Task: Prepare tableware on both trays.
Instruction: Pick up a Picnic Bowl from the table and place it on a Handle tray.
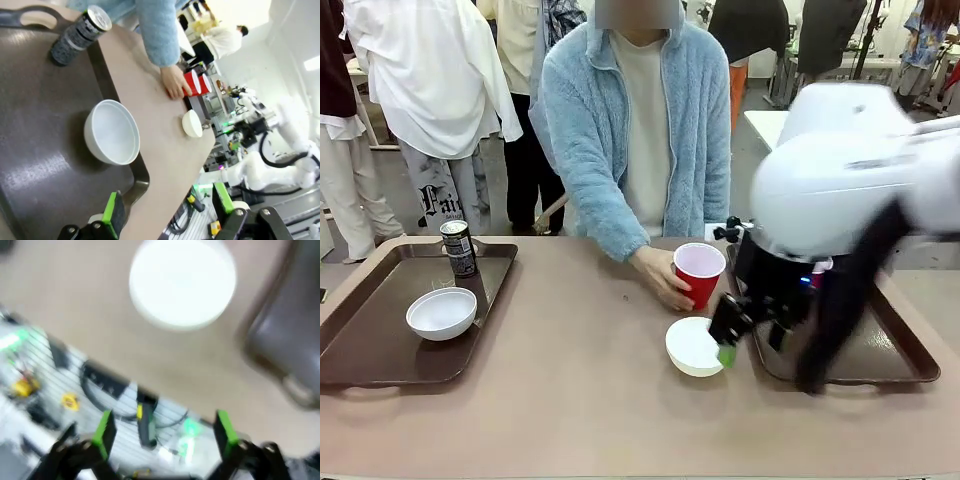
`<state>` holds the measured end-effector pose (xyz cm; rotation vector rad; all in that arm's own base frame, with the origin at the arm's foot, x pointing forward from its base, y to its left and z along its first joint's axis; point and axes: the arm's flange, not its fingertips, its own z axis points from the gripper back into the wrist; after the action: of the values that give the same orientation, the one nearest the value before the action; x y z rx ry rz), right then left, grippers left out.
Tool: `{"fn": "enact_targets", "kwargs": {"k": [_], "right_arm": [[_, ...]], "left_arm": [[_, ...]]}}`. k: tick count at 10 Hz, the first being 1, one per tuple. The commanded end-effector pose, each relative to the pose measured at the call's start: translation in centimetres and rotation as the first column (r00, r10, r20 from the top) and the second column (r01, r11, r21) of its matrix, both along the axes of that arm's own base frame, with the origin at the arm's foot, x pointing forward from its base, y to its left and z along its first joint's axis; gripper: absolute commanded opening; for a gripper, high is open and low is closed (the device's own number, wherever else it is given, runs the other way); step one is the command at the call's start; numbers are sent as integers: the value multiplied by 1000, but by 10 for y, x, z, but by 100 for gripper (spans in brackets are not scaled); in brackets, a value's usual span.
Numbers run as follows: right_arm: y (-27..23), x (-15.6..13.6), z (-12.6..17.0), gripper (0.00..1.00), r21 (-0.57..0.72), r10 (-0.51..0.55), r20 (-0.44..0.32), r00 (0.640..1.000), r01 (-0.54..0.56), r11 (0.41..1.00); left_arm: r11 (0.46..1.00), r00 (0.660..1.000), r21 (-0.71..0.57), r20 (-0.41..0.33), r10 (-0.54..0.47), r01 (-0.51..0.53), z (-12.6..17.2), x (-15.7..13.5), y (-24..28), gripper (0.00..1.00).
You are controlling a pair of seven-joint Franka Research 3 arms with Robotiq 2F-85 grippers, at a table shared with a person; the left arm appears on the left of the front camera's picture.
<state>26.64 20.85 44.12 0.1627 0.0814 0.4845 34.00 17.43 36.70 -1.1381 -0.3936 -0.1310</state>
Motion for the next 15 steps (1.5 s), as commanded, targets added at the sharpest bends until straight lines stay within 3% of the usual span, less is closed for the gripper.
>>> {"fn": "enact_targets", "kwargs": {"k": [1,6,10,15], "right_arm": [[-32,-33,27,100,-1,-13,5,1000,13,1000],[-25,-6,6,100,-22,-32,10,999,32,999],[-5,55,-28,100,-71,-167,105,980,175,982],[20,91,-57,100,-77,-219,185,958,236,969]], "left_arm": [[1000,1000,-8,9,2,-2,2,0,1,93],[1000,1000,-8,9,2,-2,2,0,1,93],[1000,1000,-8,9,2,-2,2,0,1,93],[1000,1000,-8,9,2,-2,2,0,1,93]]}}
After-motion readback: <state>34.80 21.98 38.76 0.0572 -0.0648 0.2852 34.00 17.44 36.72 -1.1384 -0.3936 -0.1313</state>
